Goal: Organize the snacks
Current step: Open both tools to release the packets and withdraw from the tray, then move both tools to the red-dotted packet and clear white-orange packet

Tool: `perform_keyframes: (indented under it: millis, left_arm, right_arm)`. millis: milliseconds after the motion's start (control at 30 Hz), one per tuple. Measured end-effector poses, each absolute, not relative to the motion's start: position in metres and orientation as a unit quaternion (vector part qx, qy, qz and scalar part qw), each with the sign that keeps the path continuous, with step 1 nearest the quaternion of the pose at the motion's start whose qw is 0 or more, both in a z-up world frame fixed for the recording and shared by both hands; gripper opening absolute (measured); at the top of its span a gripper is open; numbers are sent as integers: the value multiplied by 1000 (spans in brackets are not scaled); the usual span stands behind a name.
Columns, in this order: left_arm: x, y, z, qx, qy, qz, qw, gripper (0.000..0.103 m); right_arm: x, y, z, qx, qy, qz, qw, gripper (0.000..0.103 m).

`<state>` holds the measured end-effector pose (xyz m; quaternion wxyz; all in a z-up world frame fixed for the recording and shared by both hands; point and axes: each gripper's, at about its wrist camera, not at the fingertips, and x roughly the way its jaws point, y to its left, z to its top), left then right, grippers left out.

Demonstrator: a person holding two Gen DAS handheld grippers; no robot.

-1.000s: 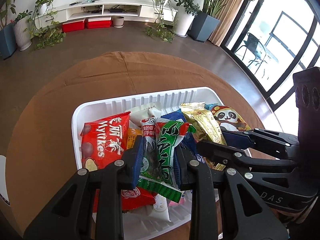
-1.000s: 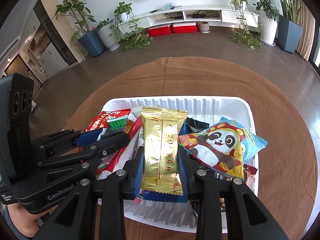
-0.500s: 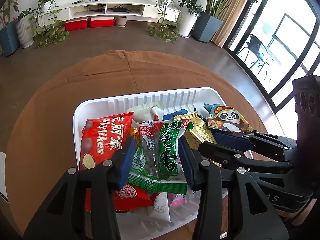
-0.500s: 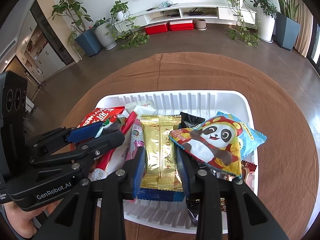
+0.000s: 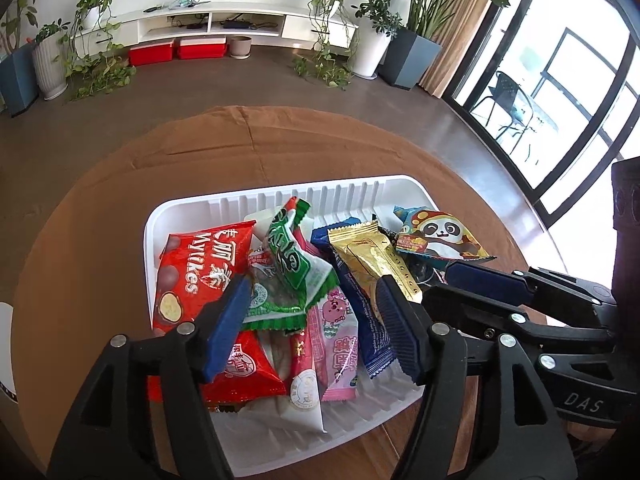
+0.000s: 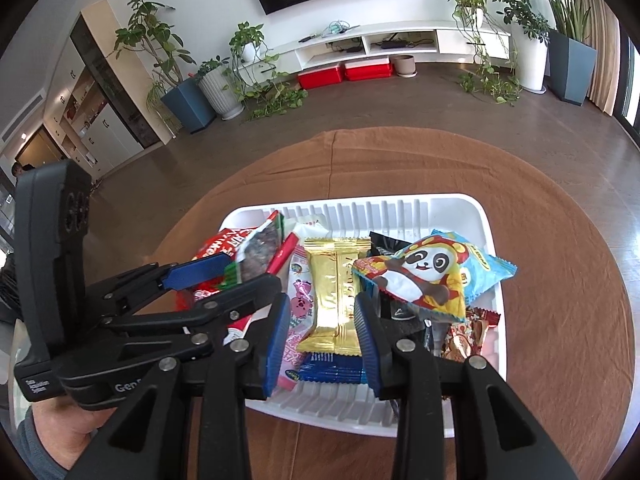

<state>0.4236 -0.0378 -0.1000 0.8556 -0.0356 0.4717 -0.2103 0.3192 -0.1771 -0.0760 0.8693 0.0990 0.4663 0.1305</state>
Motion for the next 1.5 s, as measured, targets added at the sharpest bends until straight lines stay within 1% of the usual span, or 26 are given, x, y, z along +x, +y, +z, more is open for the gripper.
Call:
perform_keyframes:
  millis: [67, 167, 233, 333, 400, 433, 467, 500, 533, 567, 600, 633, 800, 1000, 1167, 1233, 1300, 1400, 1433, 1500]
  left_arm:
    - [420, -39, -98, -35, 470, -213, 856, 66]
    - [415, -39, -94, -35, 466, -215, 857, 68]
    - [411, -38, -91, -35, 464, -214, 859, 70]
    - [402, -36, -85, -35, 458, -214, 862, 73]
    - [395, -33, -79, -34, 454, -213, 864, 75]
    - [390, -32, -77, -32, 453, -213, 865, 77]
    - [385, -31, -74, -30, 450, -214, 866, 79]
    - [379, -30, -70, -26, 448, -215, 868, 84]
    - [370, -29, -67, -21, 443, -217, 870, 94]
    - [360, -27, -64, -17, 438, -217, 872, 99]
    - [350, -24, -63, -13, 433, -216, 875, 103]
    - [339, -22, -63, -10, 429, -215, 877, 103]
    - [285, -11, -75, -10, 428, -218, 877, 103]
    - [226, -4, -94, 13, 424, -216, 879, 103]
    - [197, -13, -114, 7, 459, -220, 861, 103]
    - [193, -21, -126, 23, 476, -209, 854, 102]
    - [188, -26, -134, 35, 481, -210, 850, 102]
    - [186, -31, -140, 50, 484, -211, 847, 102]
    - [186, -32, -142, 53, 486, -211, 847, 102]
    - [189, -33, -143, 60, 488, -209, 845, 102]
  right_arm:
    - [314, -177, -72, 102, 461, 132, 872, 47]
    - [306, -176, -66, 99, 454, 132, 875, 47]
    - [302, -176, -64, 102, 452, 133, 876, 49]
    - [295, -178, -59, 106, 444, 130, 880, 57]
    - [289, -181, -55, 111, 437, 129, 883, 65]
    - [285, -183, -53, 113, 433, 128, 885, 67]
    - [281, -185, -51, 115, 430, 126, 887, 73]
    - [276, -187, -50, 115, 426, 126, 888, 79]
    - [269, -189, -48, 116, 421, 127, 891, 83]
    - [262, -191, -47, 115, 414, 130, 894, 92]
    - [253, -194, -47, 115, 408, 130, 897, 99]
    - [245, -196, -48, 117, 404, 128, 898, 100]
    - [198, -209, -64, 130, 412, 119, 894, 100]
    - [145, -217, -91, 140, 431, 97, 886, 100]
    - [110, -210, -109, 142, 447, 94, 878, 100]
    - [101, -207, -115, 140, 454, 97, 875, 98]
    - [96, -205, -117, 139, 459, 97, 872, 92]
    - [88, -202, -116, 129, 455, 95, 876, 91]
    - [84, -202, -117, 128, 453, 92, 877, 89]
    - [81, -202, -118, 130, 454, 93, 876, 87]
